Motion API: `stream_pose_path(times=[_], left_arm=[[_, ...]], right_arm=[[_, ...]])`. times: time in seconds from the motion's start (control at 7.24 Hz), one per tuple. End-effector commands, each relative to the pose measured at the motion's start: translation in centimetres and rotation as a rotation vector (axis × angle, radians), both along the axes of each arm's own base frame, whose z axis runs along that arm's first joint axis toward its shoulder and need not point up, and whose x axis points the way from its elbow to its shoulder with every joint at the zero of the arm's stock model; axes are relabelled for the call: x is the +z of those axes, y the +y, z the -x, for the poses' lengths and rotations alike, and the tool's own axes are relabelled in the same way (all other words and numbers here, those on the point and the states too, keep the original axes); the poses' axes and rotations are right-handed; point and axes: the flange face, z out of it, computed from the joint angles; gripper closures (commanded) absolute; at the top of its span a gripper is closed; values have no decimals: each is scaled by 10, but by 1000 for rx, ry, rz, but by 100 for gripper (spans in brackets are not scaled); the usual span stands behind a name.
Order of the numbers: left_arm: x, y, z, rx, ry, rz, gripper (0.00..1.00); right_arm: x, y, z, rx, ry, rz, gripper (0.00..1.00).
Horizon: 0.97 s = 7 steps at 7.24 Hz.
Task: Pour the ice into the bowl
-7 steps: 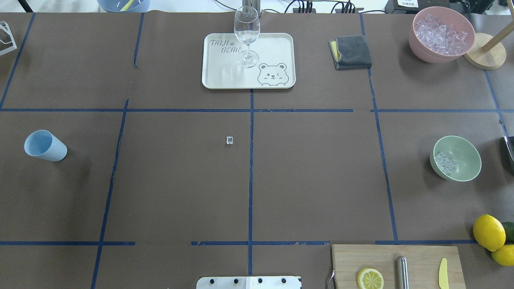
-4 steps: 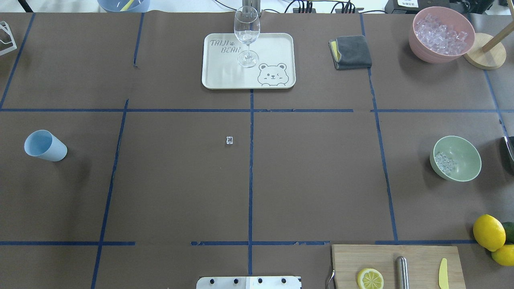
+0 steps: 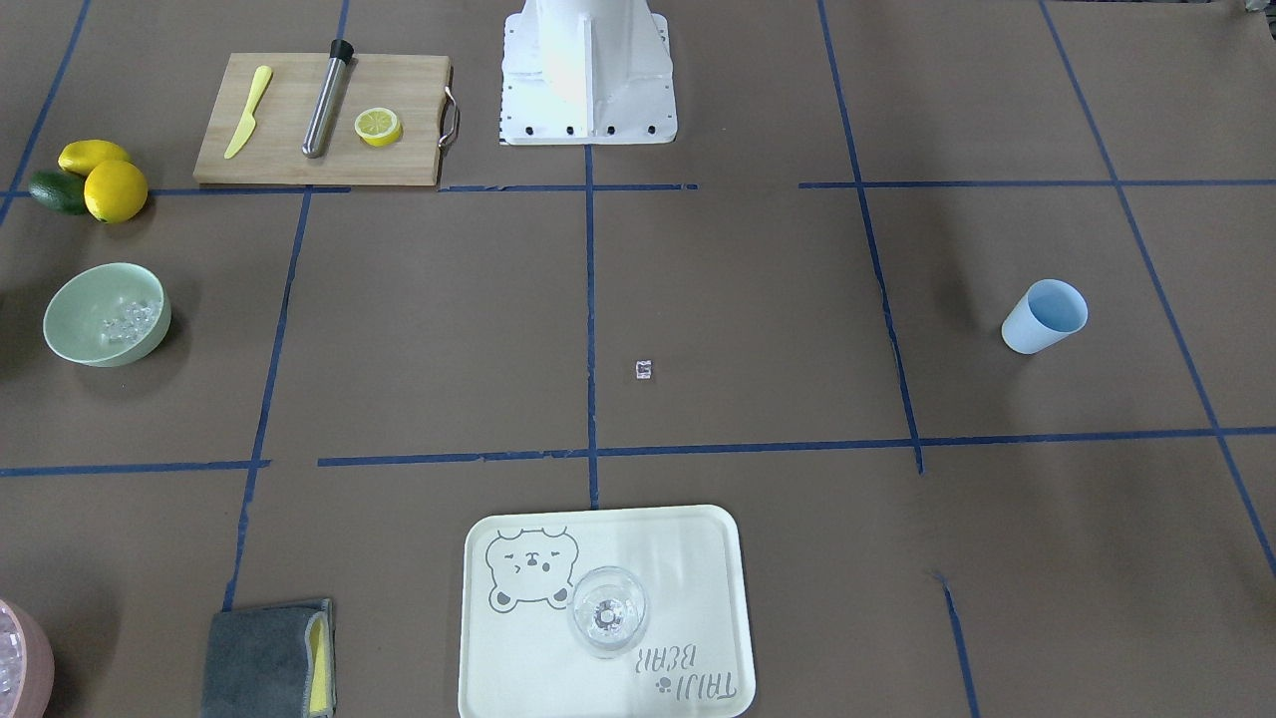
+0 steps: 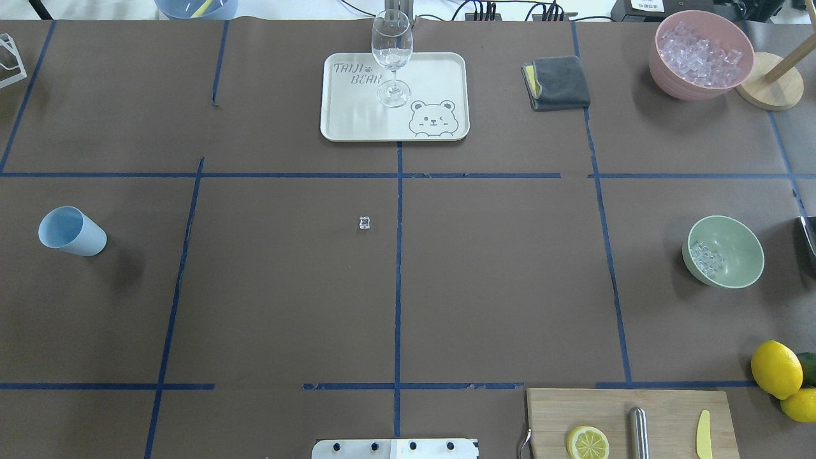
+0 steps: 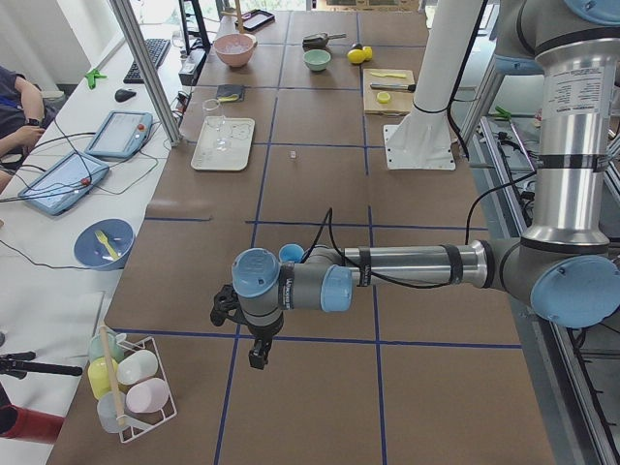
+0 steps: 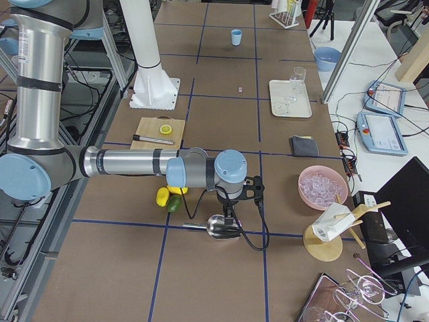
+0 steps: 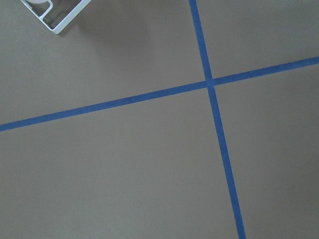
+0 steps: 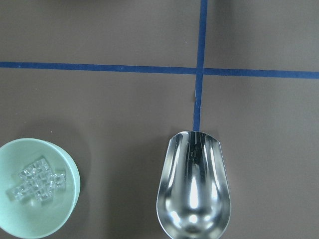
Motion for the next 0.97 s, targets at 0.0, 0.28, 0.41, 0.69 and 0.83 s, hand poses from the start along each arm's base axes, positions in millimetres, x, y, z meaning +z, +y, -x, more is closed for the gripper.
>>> stream_pose_path(times=[0.0, 0.28, 0.41, 0.69, 0.83], left_arm=[[-2, -3, 0, -4, 3, 1, 0], [-2, -2, 1, -7, 5, 4, 0], [-3, -2, 3, -12, 5, 2, 0], [-2, -1, 3, -15, 5, 6, 0], [-3, -1, 6, -20, 5, 4, 0]], right_arm=[[-8, -11, 0, 1, 0, -16, 0], [-3, -40, 0, 2, 0, -12, 0], [0, -43, 1, 0, -1, -9, 0], [-4, -43, 2, 0, -21, -12, 0], [-5, -43, 2, 0, -26, -15, 0]])
